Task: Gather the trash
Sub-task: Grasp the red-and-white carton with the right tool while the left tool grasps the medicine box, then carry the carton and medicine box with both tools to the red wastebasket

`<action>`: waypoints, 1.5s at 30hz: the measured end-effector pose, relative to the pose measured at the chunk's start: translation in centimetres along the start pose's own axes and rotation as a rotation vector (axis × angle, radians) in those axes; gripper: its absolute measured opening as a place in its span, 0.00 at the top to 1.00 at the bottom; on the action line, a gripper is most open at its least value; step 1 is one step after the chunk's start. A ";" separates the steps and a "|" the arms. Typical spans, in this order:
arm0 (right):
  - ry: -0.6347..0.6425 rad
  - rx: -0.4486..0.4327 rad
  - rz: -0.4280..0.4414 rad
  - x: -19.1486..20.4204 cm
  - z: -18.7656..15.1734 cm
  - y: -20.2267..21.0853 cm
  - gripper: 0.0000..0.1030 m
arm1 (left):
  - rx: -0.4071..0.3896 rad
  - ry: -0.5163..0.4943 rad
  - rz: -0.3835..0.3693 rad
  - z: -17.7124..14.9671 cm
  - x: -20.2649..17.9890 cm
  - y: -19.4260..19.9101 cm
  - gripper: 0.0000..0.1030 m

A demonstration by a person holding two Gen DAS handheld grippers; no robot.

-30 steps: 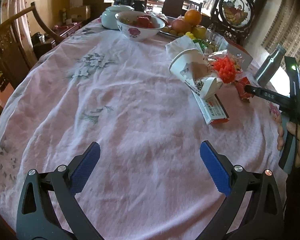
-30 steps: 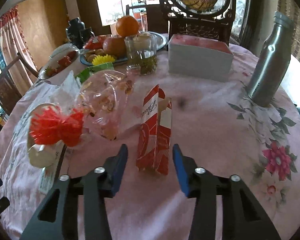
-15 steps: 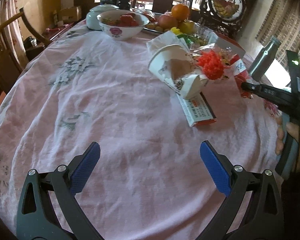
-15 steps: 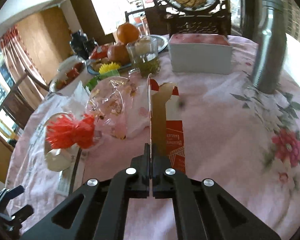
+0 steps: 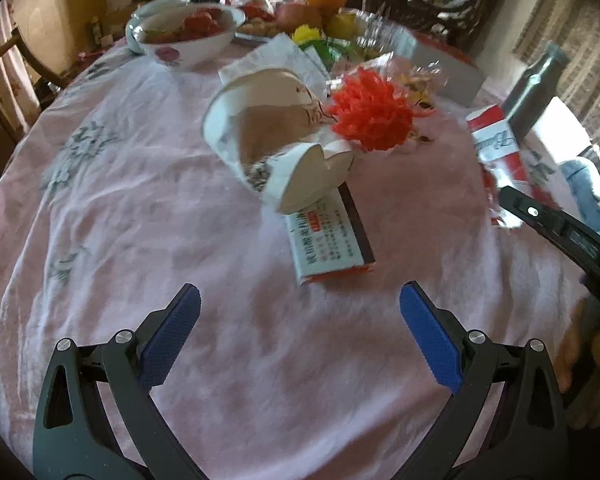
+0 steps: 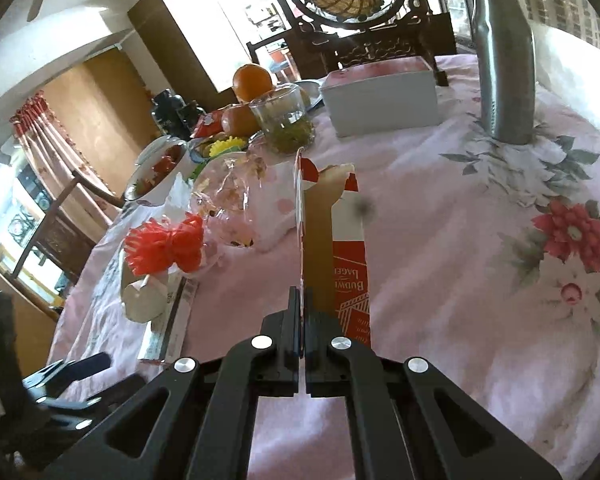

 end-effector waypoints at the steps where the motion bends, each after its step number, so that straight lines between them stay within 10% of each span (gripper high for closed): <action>1: -0.002 0.004 -0.001 -0.2 0.0 0.0 0.97 | 0.007 0.014 -0.003 0.3 -0.2 -0.5 0.07; 16: -0.015 0.017 0.082 -0.3 0.2 0.7 0.94 | 0.036 0.114 0.066 2.5 1.2 -3.7 0.07; 22: -0.020 0.027 0.087 -0.4 0.1 0.4 0.94 | 0.024 0.071 0.091 2.6 1.4 -3.0 0.50; 45: 0.060 0.046 0.065 2.8 -2.1 1.9 0.97 | -0.104 -0.052 -0.008 -4.3 2.8 9.2 0.55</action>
Point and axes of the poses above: each gripper's, at about its wrist camera, not at the fingertips, and y roughly against the way its jaws point, x to its left, z to its top, the point moved 2 cm from there along -y, roughly the way its jaws point, and after that the axes turned 11 degrees about -z, right-handed, at the moved point
